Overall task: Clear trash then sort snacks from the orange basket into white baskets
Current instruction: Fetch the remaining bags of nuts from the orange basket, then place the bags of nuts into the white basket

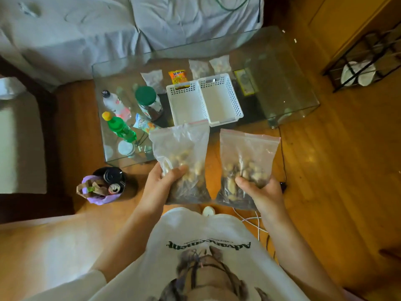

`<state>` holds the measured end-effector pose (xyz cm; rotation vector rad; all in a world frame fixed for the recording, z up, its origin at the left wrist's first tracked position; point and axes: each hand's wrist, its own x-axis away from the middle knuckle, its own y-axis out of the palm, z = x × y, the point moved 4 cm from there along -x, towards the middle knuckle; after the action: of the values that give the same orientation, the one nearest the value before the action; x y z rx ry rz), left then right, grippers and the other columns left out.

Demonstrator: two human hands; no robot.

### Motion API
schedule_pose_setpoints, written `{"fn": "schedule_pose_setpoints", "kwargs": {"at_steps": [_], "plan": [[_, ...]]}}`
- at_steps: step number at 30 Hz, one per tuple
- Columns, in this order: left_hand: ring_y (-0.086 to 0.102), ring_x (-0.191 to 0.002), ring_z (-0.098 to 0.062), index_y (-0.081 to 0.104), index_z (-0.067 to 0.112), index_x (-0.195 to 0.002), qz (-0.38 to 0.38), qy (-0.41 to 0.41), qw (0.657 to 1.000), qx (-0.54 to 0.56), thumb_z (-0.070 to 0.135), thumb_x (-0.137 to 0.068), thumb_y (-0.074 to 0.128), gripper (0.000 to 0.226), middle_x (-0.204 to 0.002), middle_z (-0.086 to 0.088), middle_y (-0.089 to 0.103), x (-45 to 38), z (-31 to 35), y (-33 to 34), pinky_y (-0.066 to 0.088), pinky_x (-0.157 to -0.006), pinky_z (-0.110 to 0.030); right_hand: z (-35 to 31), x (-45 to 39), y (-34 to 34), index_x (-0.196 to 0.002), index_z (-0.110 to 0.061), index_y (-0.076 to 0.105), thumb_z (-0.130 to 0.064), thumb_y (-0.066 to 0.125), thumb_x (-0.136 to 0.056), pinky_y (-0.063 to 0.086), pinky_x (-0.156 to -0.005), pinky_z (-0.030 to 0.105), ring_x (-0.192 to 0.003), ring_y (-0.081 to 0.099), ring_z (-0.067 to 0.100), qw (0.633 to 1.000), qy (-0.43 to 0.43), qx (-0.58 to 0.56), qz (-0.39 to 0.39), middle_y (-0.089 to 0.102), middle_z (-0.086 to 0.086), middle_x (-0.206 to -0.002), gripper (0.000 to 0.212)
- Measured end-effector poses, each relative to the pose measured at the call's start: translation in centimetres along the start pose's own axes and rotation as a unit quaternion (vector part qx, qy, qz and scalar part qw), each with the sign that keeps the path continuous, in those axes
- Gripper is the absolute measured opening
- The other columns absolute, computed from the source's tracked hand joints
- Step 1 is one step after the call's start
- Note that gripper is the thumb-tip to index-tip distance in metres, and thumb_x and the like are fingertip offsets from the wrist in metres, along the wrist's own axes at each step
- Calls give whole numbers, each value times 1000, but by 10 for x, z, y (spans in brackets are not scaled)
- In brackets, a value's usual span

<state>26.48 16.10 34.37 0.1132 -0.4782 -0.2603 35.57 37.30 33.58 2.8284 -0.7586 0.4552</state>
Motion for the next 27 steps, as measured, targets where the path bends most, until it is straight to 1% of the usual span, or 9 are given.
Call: {"fn": "schedule_pose_setpoints", "kwargs": {"at_steps": [5, 8, 12, 15, 18, 21, 23, 25, 27], "plan": [[70, -75, -8, 69, 24, -86, 26, -20, 999, 8, 38, -57, 69, 32, -80, 4, 75, -56, 7, 4, 53, -60, -17, -11, -63, 1, -96, -19, 64, 0, 73, -68, 55, -66, 21, -84, 71, 13, 1000, 10, 1, -18, 74, -6, -87, 35], [71, -79, -13, 67, 23, -93, 17, -27, 999, 9, 38, -60, 69, 36, -84, 1, 74, -99, 18, 17, 54, -63, -21, -26, -109, 1, -95, -20, 64, 1, 73, -68, 54, -67, 20, -84, 70, 10, 1000, 8, 10, -11, 74, -8, -86, 35], [72, -82, -16, 67, 23, -97, 4, -29, 999, 27, 38, -63, 70, 37, -88, -1, 75, -165, 41, 43, 55, -65, -23, -48, -175, 2, -111, -12, 61, -14, 77, -62, 56, -67, 24, -92, 70, 17, 1000, 27, 6, 15, 73, 2, -98, 51], [72, -78, -14, 70, 26, -90, 4, -45, 998, 41, 37, -60, 72, 31, -86, 1, 75, -218, 63, 61, 54, -62, -21, -64, -231, 7, -112, -12, 62, -6, 77, -67, 58, -69, 29, -91, 70, 18, 998, 46, 4, 42, 73, 4, -99, 48], [72, -76, -13, 73, 31, -84, -3, -61, 998, 34, 36, -59, 72, 26, -84, 2, 76, -269, 85, 74, 54, -61, -20, -77, -286, 14, -110, -10, 63, -3, 78, -67, 58, -74, 35, -91, 70, 20, 995, 54, 17, 82, 72, 6, -99, 46], [72, -73, -13, 73, 31, -80, 15, -76, 997, 26, 29, -66, 70, 15, -79, 2, 75, -320, 94, 83, 53, -58, -19, -72, -337, 19, -115, -12, 61, -6, 80, -65, 59, -72, 32, -93, 70, 18, 991, 74, 3, 114, 71, 6, -104, 54], [70, -72, -9, 72, 29, -81, 34, -81, 996, 6, 28, -66, 69, 15, -77, 5, 74, -353, 91, 87, 53, -59, -17, -61, -368, 23, -117, -16, 61, -11, 82, -64, 59, -71, 29, -94, 69, 15, 987, 92, 2, 130, 71, 1, -105, 57], [68, -72, -2, 72, 33, -79, 62, -80, 995, -13, 27, -64, 69, 16, -75, 11, 74, -384, 80, 89, 53, -60, -14, -41, -397, 24, -113, -19, 63, -15, 83, -64, 59, -71, 27, -95, 69, 14, 983, 106, 18, 146, 71, -2, -104, 54], [66, -69, 5, 71, 31, -76, 97, -84, 992, -11, 19, -64, 73, 17, -71, 18, 73, -413, 57, 89, 51, -60, -10, -13, -425, 24, -101, -23, 67, -16, 84, -63, 57, -70, 26, -93, 69, 16, 979, 123, 32, 159, 72, -6, -96, 43]]}}
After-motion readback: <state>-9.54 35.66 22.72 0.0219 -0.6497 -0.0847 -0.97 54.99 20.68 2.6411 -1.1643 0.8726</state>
